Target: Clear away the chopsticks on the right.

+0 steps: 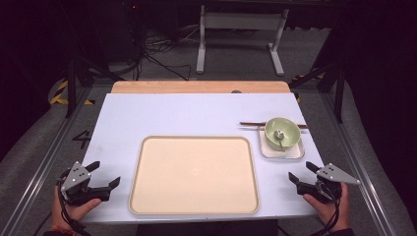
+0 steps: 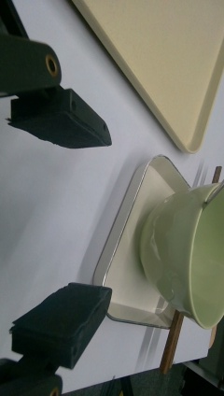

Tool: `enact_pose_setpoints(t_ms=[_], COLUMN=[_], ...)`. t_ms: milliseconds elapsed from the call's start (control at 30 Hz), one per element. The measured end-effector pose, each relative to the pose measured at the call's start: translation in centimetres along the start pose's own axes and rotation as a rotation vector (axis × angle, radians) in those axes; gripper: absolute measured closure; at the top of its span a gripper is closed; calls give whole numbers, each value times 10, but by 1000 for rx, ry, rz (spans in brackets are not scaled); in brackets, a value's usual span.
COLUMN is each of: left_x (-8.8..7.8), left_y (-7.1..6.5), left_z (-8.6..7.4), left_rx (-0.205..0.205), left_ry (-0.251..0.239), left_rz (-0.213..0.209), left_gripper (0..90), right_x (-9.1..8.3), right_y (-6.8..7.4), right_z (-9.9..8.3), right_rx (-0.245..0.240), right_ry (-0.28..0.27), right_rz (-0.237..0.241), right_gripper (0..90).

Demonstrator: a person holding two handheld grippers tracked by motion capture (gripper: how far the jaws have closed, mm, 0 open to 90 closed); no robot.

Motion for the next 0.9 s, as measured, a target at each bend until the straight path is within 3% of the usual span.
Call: enact_pose_setpoints(t_ms=[367, 533, 667, 900], left_x=[8, 5, 3, 4], left_y=[-12, -13, -13, -16], left_z=[0, 2, 2, 0], left_rx=[68, 48, 48, 54], left_ry=[22, 0, -6, 7], left_rz=[-30, -40, -39, -50], left_gripper=[109, 112, 115, 122], right_x=[-11, -16, -15, -15], right_y=[-12, -15, -14, -16], right_z=[-2, 2, 3, 6], right_rx=[53, 66, 45, 47], right_ry=[-5, -29, -20, -22], right_rz=[-15, -12, -4, 4], right_gripper=[341, 481, 549, 584])
Point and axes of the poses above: each handheld gripper's, and its own axes: x roughly forward along the jaws, z roughly out of its top, y roughly to its left, the point moved 9 cm from there along x, roughly forward along the jaws, and after that the axes turned 11 degrees about z, right-handed, at the moved point
